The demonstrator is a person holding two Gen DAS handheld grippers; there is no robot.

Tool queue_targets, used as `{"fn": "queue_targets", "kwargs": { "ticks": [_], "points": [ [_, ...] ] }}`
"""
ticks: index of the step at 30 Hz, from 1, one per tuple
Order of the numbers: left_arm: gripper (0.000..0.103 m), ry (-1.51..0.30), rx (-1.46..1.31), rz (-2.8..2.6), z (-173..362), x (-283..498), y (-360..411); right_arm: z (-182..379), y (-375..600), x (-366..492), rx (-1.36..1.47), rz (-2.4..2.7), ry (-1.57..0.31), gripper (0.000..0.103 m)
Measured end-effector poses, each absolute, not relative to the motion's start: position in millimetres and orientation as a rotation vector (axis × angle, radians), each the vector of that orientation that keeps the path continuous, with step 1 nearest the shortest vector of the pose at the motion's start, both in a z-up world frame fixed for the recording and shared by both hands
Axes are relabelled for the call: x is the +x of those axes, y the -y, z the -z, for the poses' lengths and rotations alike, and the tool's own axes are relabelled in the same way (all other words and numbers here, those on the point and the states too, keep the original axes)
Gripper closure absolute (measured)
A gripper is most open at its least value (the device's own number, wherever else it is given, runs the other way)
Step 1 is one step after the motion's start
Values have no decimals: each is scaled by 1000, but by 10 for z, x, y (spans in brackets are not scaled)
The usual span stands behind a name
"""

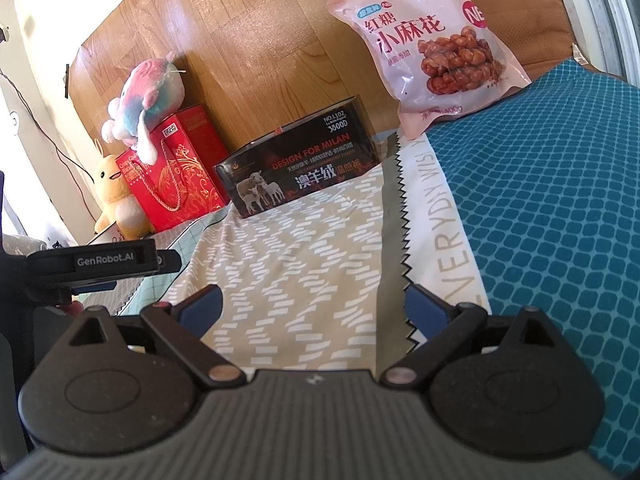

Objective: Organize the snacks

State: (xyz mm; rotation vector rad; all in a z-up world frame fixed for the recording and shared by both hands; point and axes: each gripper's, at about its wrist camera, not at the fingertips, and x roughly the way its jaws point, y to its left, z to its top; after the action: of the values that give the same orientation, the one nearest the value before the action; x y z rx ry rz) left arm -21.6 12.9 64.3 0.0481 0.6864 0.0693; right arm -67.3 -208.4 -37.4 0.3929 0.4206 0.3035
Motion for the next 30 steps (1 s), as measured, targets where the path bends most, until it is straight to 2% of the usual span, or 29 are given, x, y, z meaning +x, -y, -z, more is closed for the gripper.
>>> {"fn": "queue_targets", "kwargs": {
  "ticks": [30],
  "points": [
    [0,-676,55,-78,-645,-195,-132,376,2089,-659,395,-304,-422,4]
  ]
}}
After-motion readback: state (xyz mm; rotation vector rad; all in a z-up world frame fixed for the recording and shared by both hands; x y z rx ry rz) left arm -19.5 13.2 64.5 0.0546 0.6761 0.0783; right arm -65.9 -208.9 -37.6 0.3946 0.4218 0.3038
